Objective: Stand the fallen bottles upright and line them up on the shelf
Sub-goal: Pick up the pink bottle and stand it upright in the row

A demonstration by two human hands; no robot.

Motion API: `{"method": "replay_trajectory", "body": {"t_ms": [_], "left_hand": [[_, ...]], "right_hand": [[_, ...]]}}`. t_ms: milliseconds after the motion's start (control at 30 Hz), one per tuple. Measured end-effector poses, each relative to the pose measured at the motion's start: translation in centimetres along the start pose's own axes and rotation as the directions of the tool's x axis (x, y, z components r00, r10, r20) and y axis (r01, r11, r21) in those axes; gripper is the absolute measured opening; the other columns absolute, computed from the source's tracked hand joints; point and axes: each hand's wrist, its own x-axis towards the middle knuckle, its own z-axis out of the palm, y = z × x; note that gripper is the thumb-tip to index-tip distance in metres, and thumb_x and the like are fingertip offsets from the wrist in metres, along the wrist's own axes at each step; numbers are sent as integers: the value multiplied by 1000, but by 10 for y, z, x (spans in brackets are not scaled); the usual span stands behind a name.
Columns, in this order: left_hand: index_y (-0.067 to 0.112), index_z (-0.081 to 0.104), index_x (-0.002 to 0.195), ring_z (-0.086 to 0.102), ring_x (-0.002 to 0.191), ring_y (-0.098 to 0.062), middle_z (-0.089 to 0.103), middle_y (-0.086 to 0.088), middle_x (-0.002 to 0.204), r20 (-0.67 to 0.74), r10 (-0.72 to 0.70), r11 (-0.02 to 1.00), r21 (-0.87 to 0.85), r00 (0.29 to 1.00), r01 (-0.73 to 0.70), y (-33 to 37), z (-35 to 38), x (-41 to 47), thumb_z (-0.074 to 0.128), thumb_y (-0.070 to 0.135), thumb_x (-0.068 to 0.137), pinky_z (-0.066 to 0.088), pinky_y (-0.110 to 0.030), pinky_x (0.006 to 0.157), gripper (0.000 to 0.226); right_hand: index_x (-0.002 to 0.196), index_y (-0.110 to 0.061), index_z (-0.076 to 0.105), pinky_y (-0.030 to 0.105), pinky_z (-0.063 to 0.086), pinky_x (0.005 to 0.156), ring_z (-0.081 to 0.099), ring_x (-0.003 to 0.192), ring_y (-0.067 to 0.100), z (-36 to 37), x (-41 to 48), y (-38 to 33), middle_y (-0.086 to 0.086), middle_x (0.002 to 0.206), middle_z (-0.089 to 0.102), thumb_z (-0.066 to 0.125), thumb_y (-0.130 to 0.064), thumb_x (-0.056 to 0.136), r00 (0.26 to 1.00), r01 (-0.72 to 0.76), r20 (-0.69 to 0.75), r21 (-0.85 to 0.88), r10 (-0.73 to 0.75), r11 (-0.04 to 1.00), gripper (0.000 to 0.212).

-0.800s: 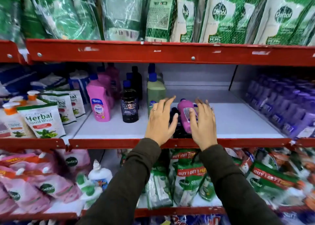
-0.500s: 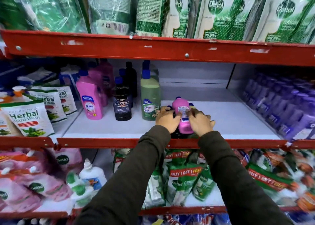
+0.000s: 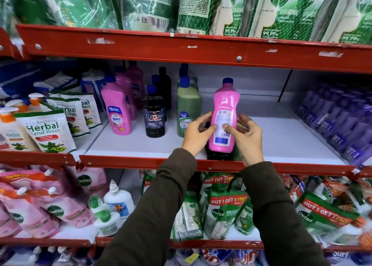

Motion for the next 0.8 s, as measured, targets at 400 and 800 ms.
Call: {"method": "replay_trajectory", "body": {"t_ms": [400, 800], "left_hand": [[28, 58, 124, 66, 102, -8, 67, 3, 120, -201, 113, 993, -10, 973, -118, -21, -144, -40, 69, -2, 84, 57, -26, 91, 51], [17, 58, 125, 64, 108, -15, 66, 3, 116, -372, 119, 992, -2, 921, -129, -50, -274, -58, 68, -4, 86, 54, -12, 78, 45]], "right_hand": [[134, -5, 58, 16, 59, 77, 73, 87, -4, 126, -41, 24, 4, 109, 72, 80, 11, 71, 973, 74, 218, -2, -72, 997, 69], [133, -7, 59, 30, 57, 97, 70, 96, -1, 268, -83, 58, -6, 113, 70, 81, 8, 72, 953, 90, 289, 27, -93, 996, 67]]}}
